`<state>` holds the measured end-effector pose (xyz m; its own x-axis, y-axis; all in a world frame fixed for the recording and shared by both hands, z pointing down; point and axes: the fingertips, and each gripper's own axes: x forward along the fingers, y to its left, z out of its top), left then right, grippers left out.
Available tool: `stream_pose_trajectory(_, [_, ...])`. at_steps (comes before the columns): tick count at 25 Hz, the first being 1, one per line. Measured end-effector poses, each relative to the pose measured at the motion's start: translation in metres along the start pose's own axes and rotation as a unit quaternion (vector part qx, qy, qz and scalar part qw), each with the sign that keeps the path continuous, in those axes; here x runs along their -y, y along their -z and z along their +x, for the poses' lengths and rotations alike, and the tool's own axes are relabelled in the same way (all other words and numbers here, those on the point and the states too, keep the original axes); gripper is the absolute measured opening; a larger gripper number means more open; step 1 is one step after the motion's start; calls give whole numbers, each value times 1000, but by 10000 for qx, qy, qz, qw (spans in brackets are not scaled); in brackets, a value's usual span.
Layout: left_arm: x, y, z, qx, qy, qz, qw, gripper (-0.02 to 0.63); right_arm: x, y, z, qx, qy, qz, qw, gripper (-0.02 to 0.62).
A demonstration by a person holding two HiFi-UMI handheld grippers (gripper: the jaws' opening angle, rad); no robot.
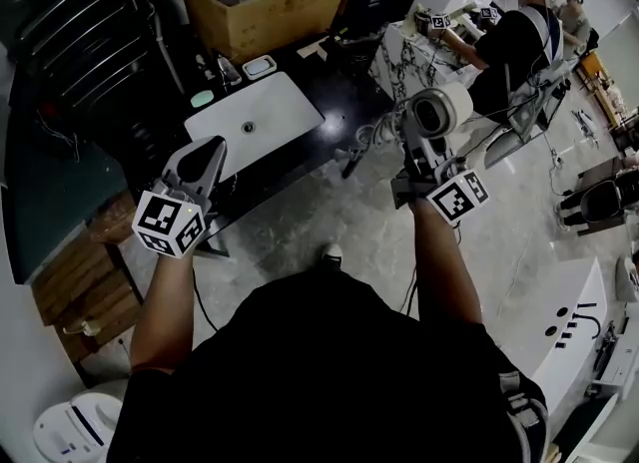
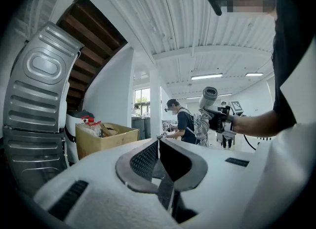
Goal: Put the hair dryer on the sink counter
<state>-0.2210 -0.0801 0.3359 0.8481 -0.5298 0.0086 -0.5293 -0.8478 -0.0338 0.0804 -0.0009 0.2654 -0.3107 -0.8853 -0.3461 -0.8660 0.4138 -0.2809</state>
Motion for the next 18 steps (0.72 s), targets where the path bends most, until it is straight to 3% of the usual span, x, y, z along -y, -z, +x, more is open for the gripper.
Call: stream_pose_trajectory(18, [-37,9,53,-164,-165,21,9997,23,70,19,47,-131,-34,170,9998,166])
